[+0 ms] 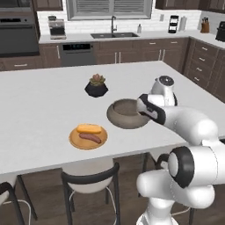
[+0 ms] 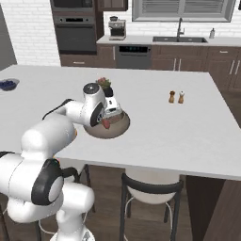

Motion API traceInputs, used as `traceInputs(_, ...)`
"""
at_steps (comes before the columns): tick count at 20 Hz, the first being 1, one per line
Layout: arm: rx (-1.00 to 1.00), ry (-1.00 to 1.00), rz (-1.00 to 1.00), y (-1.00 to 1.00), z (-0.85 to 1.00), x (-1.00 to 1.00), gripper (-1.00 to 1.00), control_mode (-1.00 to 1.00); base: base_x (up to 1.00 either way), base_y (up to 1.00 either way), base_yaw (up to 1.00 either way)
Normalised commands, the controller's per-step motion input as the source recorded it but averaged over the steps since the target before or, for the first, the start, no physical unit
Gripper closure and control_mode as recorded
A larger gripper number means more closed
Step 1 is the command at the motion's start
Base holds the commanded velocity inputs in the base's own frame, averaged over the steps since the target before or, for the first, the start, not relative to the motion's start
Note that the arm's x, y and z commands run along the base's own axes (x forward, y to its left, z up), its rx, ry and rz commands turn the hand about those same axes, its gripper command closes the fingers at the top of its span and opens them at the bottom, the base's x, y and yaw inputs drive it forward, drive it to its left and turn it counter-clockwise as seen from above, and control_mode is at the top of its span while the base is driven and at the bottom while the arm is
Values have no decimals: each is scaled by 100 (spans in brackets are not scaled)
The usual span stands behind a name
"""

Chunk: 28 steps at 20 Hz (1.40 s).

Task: Place one bun and one sausage from the bowl on each plate.

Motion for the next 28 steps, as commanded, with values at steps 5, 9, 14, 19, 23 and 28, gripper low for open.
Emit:
traceInputs(5, 0, 0, 0, 0, 0, 0, 100, 100, -81, 96, 5)
traceInputs(9, 0, 0, 0, 0, 0, 0, 100, 100, -28, 100, 6)
traceInputs(14, 0, 0, 0, 0, 0, 0, 100, 100, 7, 100, 3)
traceInputs(19, 0, 0, 0, 0, 0, 0, 100, 100, 18, 100, 0)
traceInputs(23, 0, 0, 0, 0, 0, 0, 100, 100, 19, 100, -2)
traceInputs(28, 0, 0, 0, 0, 0, 0, 100, 100, 40, 98, -10)
